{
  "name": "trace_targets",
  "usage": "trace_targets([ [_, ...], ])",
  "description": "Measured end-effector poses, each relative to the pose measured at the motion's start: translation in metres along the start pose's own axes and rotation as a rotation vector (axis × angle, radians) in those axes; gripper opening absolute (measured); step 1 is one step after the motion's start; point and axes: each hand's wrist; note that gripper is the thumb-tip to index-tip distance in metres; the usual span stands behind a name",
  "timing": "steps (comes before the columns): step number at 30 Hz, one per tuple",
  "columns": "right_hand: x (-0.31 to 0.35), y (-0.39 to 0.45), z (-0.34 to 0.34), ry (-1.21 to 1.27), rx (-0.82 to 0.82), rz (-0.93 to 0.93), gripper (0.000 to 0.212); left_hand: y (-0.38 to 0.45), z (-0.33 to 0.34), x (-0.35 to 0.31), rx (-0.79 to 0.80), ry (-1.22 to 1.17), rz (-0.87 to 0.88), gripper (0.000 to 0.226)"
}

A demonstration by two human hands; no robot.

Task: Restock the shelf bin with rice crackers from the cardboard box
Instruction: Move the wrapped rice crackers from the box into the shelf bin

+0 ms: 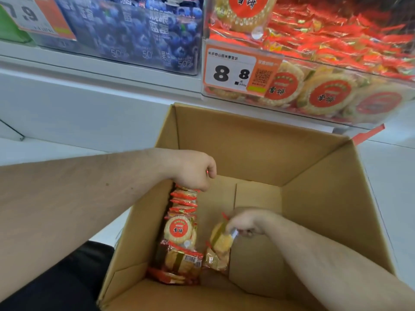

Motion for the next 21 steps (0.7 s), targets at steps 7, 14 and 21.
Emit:
trace_targets([
  [7, 0.045, -0.080, -0.031, 0.871, 0.315, -0.590, 0.016, -0.011, 0.010, -0.017, 0.013, 0.104, 0.014, 0.092],
  [14, 0.027, -0.016, -0.009, 1.103, 0.077, -0.542, 0.048, -0.017, -0.009, 0.004, -0.162, -0.209, -0.050, 0.028],
  [21, -0.044, 0.081, 0.063, -0.464, -0.398, 0.063, 0.091, -0.015, -0.021, 0.022, -0.005, -0.950, 0.013, 0.026],
])
Point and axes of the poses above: each hand's wrist, its own y-axis towards the middle knuckle, its own z-axis out of the palm, x = y × z, and after that the axes turned 11 degrees about x, right-handed
